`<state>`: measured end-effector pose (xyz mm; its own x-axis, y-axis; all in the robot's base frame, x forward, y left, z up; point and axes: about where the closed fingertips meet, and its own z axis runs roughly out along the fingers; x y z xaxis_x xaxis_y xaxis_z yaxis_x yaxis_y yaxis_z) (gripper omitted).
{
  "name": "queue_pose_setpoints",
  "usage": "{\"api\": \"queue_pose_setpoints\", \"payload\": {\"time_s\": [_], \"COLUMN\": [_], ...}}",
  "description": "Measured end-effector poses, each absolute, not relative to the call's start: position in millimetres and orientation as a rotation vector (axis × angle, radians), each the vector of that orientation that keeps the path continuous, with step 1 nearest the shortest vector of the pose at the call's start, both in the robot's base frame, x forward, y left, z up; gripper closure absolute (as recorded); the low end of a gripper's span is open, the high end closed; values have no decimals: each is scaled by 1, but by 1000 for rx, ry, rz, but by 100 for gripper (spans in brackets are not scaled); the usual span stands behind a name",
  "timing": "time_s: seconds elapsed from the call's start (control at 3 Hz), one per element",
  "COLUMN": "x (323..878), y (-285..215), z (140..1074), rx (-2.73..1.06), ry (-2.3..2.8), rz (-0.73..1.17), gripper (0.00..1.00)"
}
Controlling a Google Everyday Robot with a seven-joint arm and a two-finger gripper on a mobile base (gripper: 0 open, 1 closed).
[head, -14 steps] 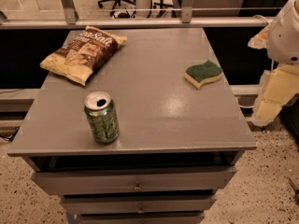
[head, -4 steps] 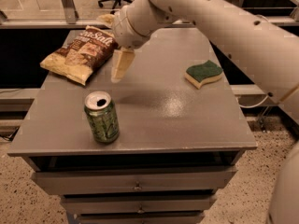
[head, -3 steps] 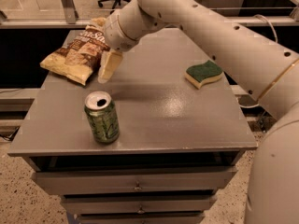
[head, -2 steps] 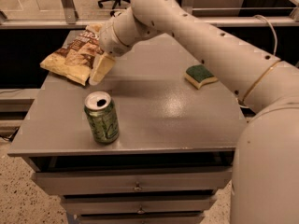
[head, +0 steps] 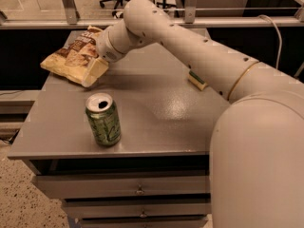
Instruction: Pick brown chip bag
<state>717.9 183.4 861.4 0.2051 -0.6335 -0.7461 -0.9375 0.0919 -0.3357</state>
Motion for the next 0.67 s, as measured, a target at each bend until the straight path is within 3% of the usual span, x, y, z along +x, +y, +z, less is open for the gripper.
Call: {"api": "queue_pose_setpoints", "payload": {"time_s": [0.67], "x": [731], "y": [188], "z": [846], "rx": [-1589], "ry": [1607], "rz": [449], "gripper": [64]}}
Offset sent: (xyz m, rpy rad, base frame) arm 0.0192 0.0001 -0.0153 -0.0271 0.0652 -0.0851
